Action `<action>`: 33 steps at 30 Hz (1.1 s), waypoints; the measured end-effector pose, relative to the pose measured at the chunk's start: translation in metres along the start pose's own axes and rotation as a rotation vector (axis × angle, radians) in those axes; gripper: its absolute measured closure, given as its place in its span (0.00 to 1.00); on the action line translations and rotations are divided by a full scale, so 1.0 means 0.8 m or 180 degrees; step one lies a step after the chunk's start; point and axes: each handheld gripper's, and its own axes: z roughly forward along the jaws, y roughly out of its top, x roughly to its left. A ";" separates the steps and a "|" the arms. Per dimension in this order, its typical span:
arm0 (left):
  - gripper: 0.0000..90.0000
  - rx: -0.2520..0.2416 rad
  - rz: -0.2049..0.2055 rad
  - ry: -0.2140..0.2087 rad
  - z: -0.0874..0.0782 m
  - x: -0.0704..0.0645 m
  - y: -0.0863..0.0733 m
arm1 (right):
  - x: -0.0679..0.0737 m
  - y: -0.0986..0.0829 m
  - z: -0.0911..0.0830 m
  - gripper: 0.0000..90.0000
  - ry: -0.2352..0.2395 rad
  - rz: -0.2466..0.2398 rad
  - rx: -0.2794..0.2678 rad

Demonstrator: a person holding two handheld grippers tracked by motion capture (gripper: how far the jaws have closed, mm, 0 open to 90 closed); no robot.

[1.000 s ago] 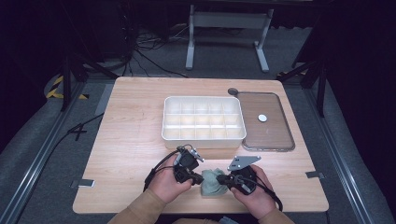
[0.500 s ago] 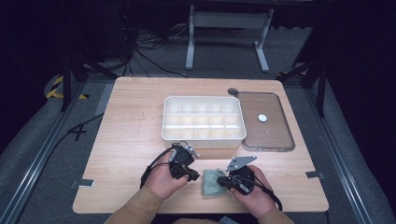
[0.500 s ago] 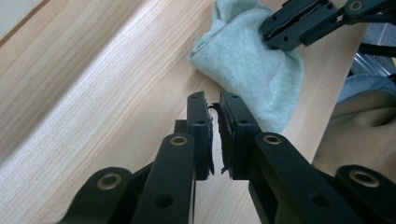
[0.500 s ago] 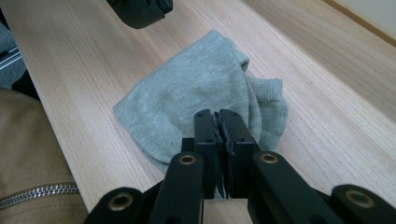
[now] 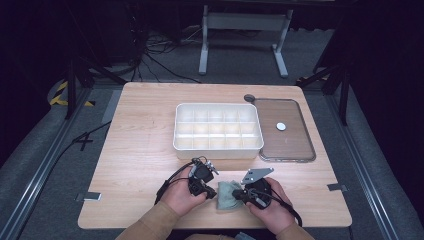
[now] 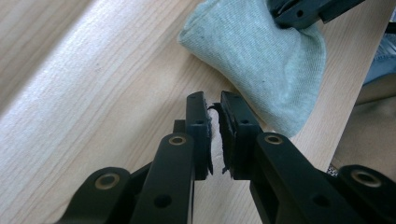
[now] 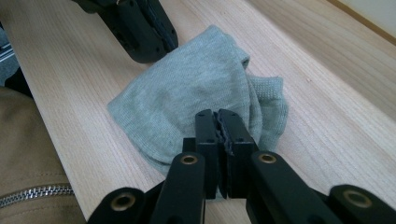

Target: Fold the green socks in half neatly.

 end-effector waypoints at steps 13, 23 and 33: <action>0.93 -0.0002 0.0077 -0.0003 0.008 -0.006 0.003 | 0.004 0.004 -0.004 0.97 -0.0038 -0.0011 -0.0015; 0.93 -0.0009 0.0088 -0.0017 0.009 -0.007 0.004 | 0.004 0.012 0.002 0.99 0.0047 0.0030 0.0009; 0.93 -0.0009 0.0106 -0.0042 0.011 -0.008 0.006 | -0.006 0.006 0.009 1.00 0.0101 0.0208 0.0024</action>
